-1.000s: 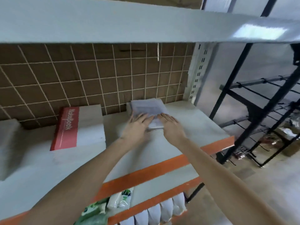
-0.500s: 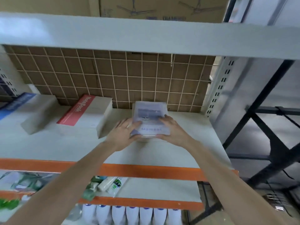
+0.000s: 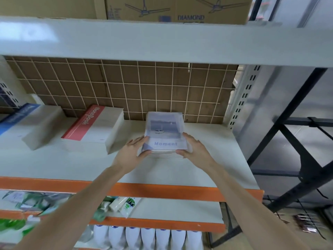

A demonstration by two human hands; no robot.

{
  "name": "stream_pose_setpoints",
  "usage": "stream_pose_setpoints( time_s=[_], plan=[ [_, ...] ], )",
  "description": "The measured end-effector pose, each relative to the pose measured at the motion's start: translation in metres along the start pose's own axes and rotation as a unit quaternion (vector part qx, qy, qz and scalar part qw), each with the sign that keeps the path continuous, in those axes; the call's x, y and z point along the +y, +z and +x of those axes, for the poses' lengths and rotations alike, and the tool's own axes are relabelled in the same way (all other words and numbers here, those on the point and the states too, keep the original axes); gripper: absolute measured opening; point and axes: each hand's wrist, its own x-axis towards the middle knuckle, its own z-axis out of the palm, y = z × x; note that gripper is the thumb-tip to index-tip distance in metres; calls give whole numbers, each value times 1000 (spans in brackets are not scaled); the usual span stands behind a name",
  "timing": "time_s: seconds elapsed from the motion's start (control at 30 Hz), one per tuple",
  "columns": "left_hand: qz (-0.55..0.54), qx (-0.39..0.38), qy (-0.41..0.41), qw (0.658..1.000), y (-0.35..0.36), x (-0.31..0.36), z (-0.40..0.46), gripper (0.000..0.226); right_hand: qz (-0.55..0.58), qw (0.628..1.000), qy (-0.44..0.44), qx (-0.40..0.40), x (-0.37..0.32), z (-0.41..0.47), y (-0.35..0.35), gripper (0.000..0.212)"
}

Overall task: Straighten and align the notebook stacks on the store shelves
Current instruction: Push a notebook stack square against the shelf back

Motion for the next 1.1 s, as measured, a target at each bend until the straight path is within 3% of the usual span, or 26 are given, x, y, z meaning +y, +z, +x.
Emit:
stream_pose_setpoints(
  time_s=[0.47, 0.63, 1.1],
  plan=[
    [-50, -43, -52, 996, 3, -10, 7, 59, 9, 999, 31, -5, -1, 10, 9, 72],
    [-83, -51, -69, 993, -3, -10, 8, 57, -38, 999, 21, 13, -3, 7, 17, 72],
    [-74, -67, -76, 992, -1, -10, 12, 62, -34, 998, 46, 8, -10, 1, 13, 71]
  ],
)
